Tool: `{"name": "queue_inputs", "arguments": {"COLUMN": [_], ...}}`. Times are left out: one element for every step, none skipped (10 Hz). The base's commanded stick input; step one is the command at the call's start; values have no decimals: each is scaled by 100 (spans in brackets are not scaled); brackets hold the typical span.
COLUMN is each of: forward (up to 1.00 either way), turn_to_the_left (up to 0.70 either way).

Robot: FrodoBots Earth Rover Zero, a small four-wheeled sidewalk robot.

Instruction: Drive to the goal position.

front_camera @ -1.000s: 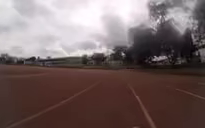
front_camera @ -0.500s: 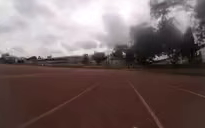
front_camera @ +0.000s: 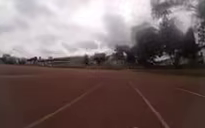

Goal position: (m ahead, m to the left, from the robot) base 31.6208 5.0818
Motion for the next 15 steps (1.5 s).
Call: {"name": "queue_inputs", "arguments": {"forward": [67, 67, 67, 67, 67, 67, 67, 67, 67, 67, 67, 67, 67, 67, 67], "turn_to_the_left": [0, 0, 0, 0, 0, 0, 0, 0, 0, 0, 0, 0, 0, 0, 0]}}
